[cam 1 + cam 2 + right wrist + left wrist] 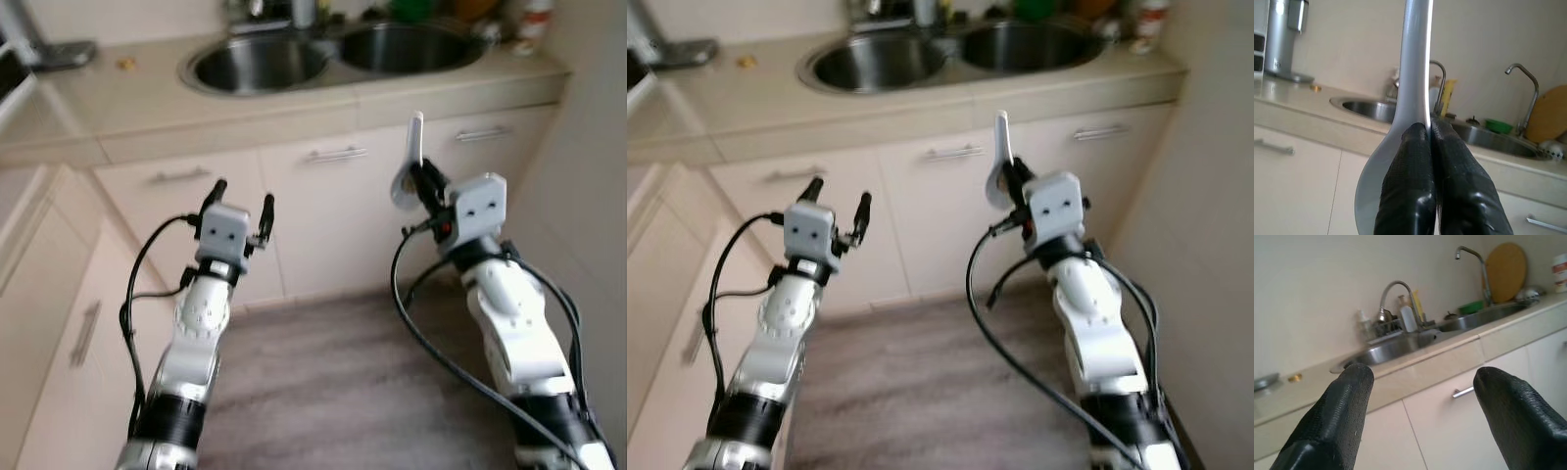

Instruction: Kitchen organization

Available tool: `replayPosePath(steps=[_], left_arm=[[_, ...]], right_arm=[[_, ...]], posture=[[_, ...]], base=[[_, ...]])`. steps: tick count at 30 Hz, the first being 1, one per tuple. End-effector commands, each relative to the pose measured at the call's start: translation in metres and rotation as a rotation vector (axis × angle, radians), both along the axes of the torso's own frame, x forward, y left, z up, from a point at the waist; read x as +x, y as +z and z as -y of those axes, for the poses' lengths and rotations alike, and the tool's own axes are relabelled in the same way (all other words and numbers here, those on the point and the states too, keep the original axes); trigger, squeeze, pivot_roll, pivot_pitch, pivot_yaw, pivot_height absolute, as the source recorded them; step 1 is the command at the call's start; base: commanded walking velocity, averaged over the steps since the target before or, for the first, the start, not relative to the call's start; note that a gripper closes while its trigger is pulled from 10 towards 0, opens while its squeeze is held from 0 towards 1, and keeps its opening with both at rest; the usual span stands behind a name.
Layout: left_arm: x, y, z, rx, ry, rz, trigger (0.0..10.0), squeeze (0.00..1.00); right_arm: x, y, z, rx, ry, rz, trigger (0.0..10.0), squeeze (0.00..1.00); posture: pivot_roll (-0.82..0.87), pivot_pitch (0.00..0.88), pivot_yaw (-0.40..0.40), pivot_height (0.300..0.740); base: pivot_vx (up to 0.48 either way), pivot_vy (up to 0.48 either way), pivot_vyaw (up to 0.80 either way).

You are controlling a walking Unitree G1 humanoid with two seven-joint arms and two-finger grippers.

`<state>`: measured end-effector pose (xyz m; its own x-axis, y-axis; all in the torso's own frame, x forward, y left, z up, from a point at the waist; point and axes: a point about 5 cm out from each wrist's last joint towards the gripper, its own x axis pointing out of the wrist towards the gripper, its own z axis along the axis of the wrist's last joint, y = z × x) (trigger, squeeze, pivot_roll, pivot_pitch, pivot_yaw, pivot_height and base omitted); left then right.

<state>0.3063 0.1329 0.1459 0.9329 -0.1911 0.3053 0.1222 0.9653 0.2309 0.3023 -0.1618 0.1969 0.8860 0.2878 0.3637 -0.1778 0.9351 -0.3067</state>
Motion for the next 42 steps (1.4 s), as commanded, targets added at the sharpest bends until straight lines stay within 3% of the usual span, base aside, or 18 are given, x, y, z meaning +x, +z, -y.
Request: replayPosePath(steps=[1,9,18,42], left_arm=[[0.0,0.006,0.006,-0.001,-0.021,0.027,10.0,0.0],[0.001,0.01,0.007,-0.004,-0.022,0.041,10.0,0.0],[0.003,0.014,0.008,-0.004,-0.029,0.057,10.0,0.0],[0.005,0.02,0.009,-0.001,-0.045,0.087,10.0,0.0]], right_arm=[[0.0,0.009,0.007,0.017,-0.05,0.049,0.0,0.0],[0.003,0.023,0.023,0.072,-0.157,0.126,0.0,0.0],[0.002,0.034,0.026,0.083,-0.193,0.192,0.0,0.0],[0.003,0.036,0.028,0.093,-0.211,0.221,0.0,0.0]], posture=[[-0.18,0.0,0.042,0.74],[-0.18,0.0,0.044,0.74],[-0.18,0.0,0.047,0.74],[-0.17,0.0,0.052,0.74]], base=[[0.48,0.0,0.0],[0.48,0.0,0.0],[0.48,0.0,0.0],[0.48,0.0,0.0]])
